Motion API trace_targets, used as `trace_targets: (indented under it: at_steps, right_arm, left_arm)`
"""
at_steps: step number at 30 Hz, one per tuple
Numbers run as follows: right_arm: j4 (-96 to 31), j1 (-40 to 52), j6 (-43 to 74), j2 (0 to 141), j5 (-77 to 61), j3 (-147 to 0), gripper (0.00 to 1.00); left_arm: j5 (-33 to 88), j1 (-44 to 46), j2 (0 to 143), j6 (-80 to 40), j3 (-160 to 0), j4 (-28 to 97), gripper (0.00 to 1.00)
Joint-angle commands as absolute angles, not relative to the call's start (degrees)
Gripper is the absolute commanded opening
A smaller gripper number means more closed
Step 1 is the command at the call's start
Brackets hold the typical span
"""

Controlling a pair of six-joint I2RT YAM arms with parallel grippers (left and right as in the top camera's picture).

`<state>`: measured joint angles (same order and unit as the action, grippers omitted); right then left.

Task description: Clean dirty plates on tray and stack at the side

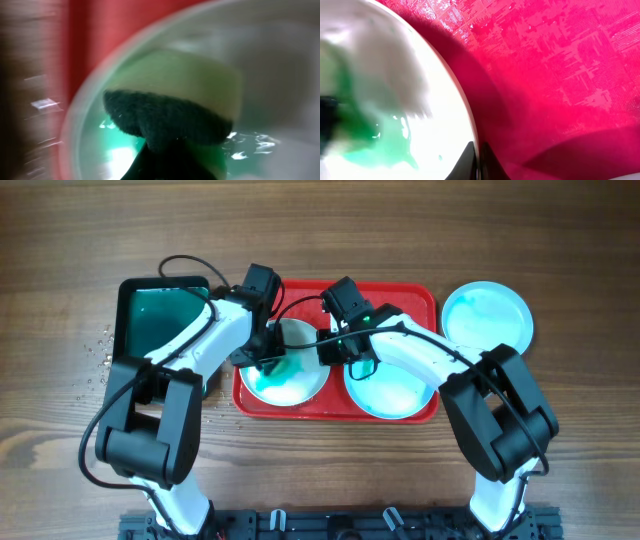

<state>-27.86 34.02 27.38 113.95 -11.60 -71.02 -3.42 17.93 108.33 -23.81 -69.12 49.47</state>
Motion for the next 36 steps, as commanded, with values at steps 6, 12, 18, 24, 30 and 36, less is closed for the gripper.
trace_targets:
  at_steps: [6, 12, 18, 24, 30, 36]
  right_arm:
    - [-29.12, 33.58, 27.05, 114.91, -9.04, -70.59, 0.04]
    - [-29.21, 33.58, 25.85, 112.88, -9.56, -71.70, 0.04]
    - [-30.33, 33.58, 20.45, 103.42, -5.37, -73.93, 0.04]
    - [-31.64, 36.14, 11.79, 93.76, 11.33, -74.30, 0.04]
    - [-29.26, 45.91, -4.16, 88.03, 41.25, -74.30, 0.04]
    - [-14.92, 55.79, -34.54, 88.51, 63.51, -74.30, 0.04]
  left_arm:
    - [-20.62, 15.73, 102.54, -32.12, -72.77, 57.78, 0.04]
    - [-13.80, 11.75, 89.56, -36.95, -73.80, 56.34, 0.04]
    - [0.08, -2.37, 81.06, -36.91, -73.80, 56.93, 0.04]
    - [3.51, -15.44, 80.75, -36.88, -73.14, 59.05, 0.04]
    - [6.22, -19.88, 80.90, -36.84, -72.86, 59.02, 0.04]
    - [6.17, -18.63, 81.01, -36.42, -72.86, 59.00, 0.04]
